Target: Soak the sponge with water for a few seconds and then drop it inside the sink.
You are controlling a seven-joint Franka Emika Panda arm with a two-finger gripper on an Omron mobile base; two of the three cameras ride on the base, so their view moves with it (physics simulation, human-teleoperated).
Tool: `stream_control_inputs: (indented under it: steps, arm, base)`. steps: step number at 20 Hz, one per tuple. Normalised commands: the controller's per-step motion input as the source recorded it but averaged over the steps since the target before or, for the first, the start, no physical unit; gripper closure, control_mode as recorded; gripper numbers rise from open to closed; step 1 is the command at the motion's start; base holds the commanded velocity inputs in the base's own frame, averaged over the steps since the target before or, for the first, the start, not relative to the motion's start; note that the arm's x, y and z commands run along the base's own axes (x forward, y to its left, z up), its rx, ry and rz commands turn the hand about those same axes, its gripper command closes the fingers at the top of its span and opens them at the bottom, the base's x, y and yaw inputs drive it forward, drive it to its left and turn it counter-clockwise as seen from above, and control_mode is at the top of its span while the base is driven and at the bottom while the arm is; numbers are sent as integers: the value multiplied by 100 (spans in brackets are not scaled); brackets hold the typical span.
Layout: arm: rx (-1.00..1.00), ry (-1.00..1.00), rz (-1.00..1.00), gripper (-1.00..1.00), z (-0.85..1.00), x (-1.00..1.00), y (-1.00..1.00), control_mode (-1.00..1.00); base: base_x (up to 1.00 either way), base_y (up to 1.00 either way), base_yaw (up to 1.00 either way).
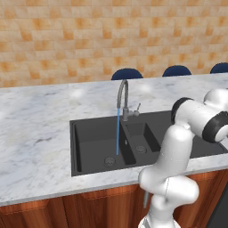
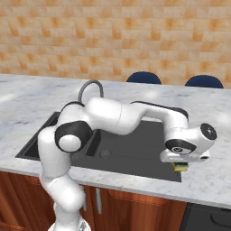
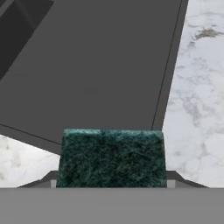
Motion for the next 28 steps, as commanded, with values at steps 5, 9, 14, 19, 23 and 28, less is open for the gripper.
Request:
stream_control_inputs:
  steps: [5,9,14,19,23,28]
  arm:
    - [0,-7,0,100,40,0,41,-100]
    - [0,-13,0,100,2,-1,53,-100]
    - [0,-17,0,100,0,0,83,-100]
    - [0,-15,0,100,4,2,92,-100]
    - [0,-2,0,100,0,0,95,-100]
    - [-2,6,0,100,14,4,89,-100]
  base:
    - [0,0,0]
    - [0,0,0]
    - [0,0,0]
    - [0,0,0]
    - [0,0,0]
    - [0,0,0]
